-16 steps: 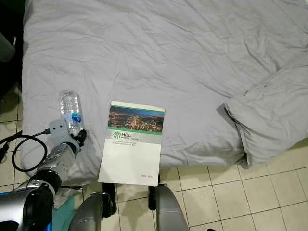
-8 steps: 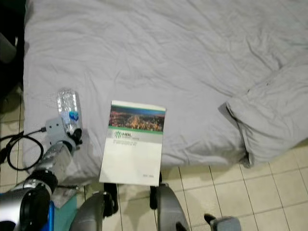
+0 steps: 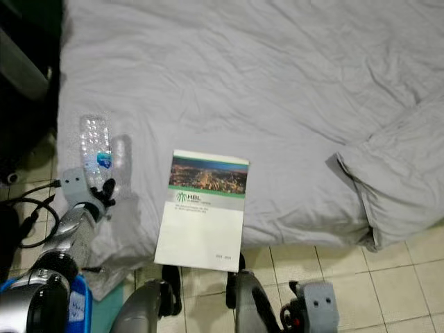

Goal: Clean up the room

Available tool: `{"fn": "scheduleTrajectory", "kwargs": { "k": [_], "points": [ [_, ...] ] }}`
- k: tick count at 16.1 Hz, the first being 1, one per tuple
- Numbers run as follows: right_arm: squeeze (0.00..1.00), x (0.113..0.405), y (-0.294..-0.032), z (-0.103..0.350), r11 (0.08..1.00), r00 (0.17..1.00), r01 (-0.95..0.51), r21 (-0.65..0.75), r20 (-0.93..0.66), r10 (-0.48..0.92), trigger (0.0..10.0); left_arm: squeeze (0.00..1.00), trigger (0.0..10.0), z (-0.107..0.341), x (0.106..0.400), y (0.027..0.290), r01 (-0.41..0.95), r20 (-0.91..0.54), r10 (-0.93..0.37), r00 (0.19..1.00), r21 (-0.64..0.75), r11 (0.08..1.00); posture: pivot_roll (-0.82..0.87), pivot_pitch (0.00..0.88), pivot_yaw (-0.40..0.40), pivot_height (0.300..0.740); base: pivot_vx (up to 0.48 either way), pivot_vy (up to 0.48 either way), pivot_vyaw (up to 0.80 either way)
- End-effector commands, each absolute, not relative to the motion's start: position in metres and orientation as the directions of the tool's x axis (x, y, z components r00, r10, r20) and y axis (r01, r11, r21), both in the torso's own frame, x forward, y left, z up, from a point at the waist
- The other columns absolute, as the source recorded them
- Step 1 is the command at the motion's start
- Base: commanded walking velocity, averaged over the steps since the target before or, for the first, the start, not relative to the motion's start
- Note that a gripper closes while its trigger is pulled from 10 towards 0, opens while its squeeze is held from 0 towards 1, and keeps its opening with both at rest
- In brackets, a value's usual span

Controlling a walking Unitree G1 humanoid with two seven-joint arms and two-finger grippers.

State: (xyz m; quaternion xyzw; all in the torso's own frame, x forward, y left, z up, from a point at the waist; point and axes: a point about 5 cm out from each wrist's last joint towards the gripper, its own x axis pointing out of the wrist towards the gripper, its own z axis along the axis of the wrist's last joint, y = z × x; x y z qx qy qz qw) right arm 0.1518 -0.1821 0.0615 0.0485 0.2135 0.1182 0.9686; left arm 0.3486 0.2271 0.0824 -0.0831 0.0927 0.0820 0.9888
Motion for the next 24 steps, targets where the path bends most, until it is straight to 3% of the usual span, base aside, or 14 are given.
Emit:
{"fn": "scheduleTrajectory", "kwargs": {
  "k": [1,2,10,11,15,24],
  "points": [
    [0.00,0.161,-0.187,0.049,0.973,0.883,-0.152,0.172,-0.419,0.212,10.0,0.00,0.0,0.076,0.331,0.227,-0.177,-0.144,0.156,0.977,-0.146,0.973,-0.13,0.241,0.065,0.740,0.000,0.000,0.00],
    [0.00,0.170,-0.187,0.047,0.973,0.890,-0.146,0.180,-0.406,0.209,10.0,0.00,0.0,0.075,0.323,0.224,-0.177,-0.129,0.158,0.979,-0.148,0.973,-0.11,0.209,0.067,0.740,0.000,0.000,0.00],
    [0.00,0.178,-0.187,0.046,0.972,0.895,-0.141,0.189,-0.395,0.207,10.0,0.00,0.0,0.075,0.316,0.220,-0.172,-0.118,0.156,0.981,-0.146,0.974,-0.10,0.197,0.069,0.740,0.000,0.000,0.00],
    [0.00,0.197,-0.187,0.043,0.970,0.904,-0.147,0.194,-0.372,0.211,10.0,0.00,10.0,0.061,0.297,0.199,-0.148,-0.154,0.130,0.979,-0.112,0.983,-0.04,0.062,0.061,0.740,0.000,0.000,0.73],
    [0.00,0.231,-0.181,0.042,0.965,0.913,-0.183,0.188,-0.332,0.238,10.0,0.00,10.0,0.042,0.279,0.171,-0.146,-0.229,0.123,0.966,-0.088,0.985,-0.05,0.039,0.061,0.740,0.000,0.000,0.73],
    [0.00,0.247,-0.183,0.047,0.962,0.920,-0.224,0.157,-0.291,0.262,10.0,0.00,10.0,0.034,0.286,0.191,-0.279,-0.334,0.248,0.910,-0.049,0.959,-0.11,0.026,0.076,0.740,0.000,0.000,0.67]
  ]
}}
